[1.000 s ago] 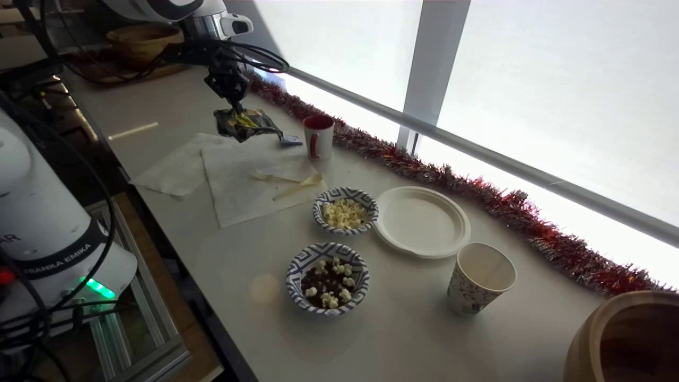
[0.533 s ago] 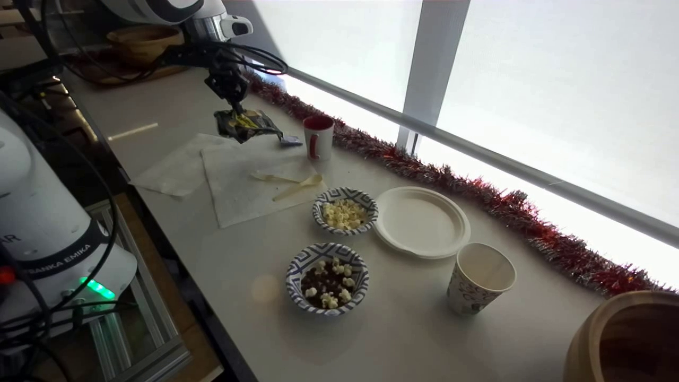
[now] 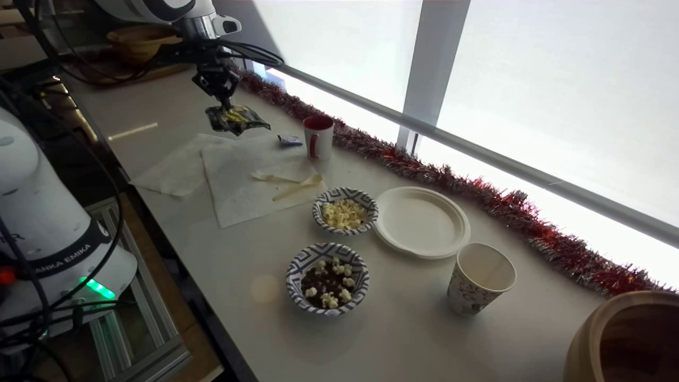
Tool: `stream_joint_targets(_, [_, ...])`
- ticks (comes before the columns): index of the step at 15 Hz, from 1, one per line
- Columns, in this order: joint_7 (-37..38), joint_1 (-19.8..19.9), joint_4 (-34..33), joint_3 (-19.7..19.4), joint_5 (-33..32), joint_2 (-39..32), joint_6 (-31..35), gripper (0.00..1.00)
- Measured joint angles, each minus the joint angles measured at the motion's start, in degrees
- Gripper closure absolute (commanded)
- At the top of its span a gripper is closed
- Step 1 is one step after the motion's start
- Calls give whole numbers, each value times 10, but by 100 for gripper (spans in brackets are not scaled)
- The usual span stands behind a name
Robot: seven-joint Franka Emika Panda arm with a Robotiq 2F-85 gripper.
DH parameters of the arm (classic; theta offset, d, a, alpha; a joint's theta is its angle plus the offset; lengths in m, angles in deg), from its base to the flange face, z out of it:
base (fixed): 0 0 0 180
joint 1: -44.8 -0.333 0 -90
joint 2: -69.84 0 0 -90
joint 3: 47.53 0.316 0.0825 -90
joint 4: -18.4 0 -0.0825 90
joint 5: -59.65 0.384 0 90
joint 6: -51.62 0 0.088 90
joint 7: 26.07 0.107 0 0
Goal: Move the black packet to the left
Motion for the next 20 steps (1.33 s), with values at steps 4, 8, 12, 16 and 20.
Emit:
stream_joint_targets(4, [-69, -33, -44, 28, 1, -53, 0, 100])
stream_joint_targets(8, [-165, -43, -79, 50, 1, -97, -1, 100])
stream_joint_targets(12, [-268, -43, -100, 68, 1, -122, -24, 82])
stream_joint_targets(16, [-366, -42, -112, 76, 1, -134, -77, 52])
stream_joint_targets(20, [-389, -36, -120, 73, -17, -125, -99, 26])
